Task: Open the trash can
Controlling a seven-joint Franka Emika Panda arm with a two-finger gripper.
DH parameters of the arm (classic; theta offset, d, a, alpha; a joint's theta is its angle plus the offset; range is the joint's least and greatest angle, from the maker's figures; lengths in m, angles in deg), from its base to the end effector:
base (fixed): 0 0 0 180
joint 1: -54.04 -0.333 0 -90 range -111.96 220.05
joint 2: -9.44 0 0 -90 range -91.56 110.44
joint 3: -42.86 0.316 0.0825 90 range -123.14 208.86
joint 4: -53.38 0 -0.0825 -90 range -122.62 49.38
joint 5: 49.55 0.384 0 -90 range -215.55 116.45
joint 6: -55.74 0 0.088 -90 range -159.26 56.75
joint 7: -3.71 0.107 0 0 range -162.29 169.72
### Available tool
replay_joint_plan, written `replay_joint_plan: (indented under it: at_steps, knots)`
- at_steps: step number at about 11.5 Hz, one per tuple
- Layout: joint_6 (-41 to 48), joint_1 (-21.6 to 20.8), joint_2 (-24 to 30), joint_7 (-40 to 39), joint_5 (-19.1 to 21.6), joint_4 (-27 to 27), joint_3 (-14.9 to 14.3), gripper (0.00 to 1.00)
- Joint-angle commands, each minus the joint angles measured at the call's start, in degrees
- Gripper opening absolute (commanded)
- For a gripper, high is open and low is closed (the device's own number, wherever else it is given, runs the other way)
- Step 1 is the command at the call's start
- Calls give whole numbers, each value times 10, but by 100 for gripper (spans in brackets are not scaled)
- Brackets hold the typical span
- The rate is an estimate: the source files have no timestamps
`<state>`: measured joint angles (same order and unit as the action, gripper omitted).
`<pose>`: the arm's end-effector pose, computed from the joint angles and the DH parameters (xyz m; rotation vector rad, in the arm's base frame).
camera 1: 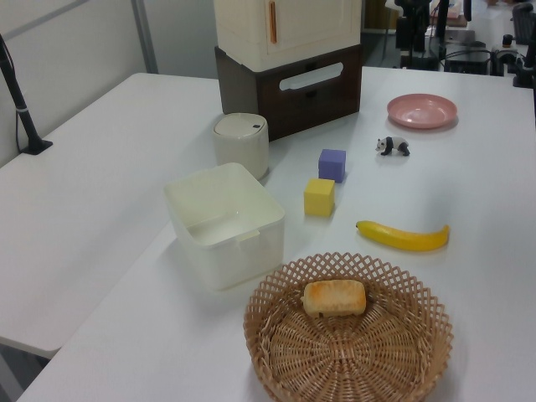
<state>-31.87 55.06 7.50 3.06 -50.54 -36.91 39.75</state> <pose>0.5576 -0.0417 0.5998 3.1218 -0.0949 -0.1270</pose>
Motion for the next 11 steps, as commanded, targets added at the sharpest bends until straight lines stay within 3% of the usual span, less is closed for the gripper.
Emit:
replay_joint_plan:
  at_steps: [1, 2, 3, 5, 6, 11]
  knots:
    - [-4, 0, 4, -10, -1, -7, 1, 99]
    - [-5, 0, 4, -10, -1, -7, 2, 93]
    - [-18, 0, 4, -11, -1, -7, 2, 74]
    - [-27, 0, 4, -12, -1, -8, 2, 20]
    - [-27, 0, 4, -12, -1, -8, 3, 3]
    - [-29, -1, -3, -14, -1, -8, 4, 0]
